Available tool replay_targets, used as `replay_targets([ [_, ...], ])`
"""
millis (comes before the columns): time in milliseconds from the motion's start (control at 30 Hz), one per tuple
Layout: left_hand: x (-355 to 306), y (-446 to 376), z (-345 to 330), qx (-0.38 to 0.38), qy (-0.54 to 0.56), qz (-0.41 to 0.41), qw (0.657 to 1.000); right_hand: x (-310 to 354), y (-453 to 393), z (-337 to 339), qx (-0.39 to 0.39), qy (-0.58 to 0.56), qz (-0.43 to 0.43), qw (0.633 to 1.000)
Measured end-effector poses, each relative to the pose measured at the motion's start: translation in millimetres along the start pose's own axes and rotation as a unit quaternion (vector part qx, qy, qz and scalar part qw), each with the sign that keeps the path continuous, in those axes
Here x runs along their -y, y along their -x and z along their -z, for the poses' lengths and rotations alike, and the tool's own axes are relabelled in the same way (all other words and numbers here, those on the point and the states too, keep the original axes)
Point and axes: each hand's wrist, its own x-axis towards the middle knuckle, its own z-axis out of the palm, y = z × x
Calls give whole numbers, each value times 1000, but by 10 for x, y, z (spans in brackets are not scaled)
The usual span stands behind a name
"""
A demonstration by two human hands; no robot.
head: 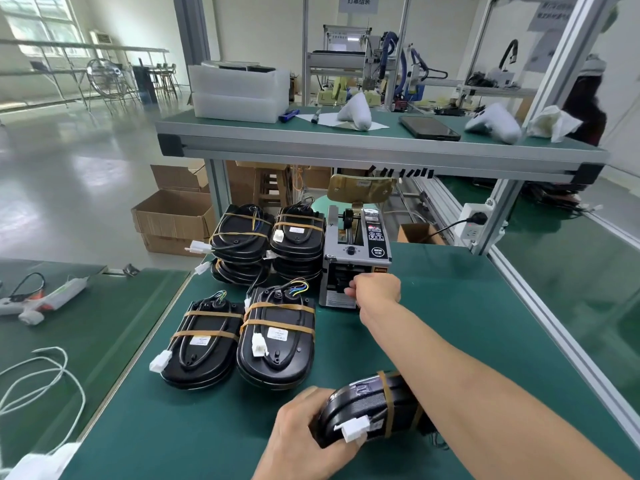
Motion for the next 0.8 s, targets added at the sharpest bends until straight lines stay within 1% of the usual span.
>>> replay_targets([
  [400, 13, -2, -6, 1, 0, 0, 1000, -14, -36, -158, -17, -52, -48, 997],
  [667, 31, -10, -6, -2, 1, -7, 1000, -21, -68, -230, -48, -57, -43, 996],
  [800, 21, -11, -7, -6, -7, -14, 1000, -29, -62, -222, -52, -51, -43, 996],
])
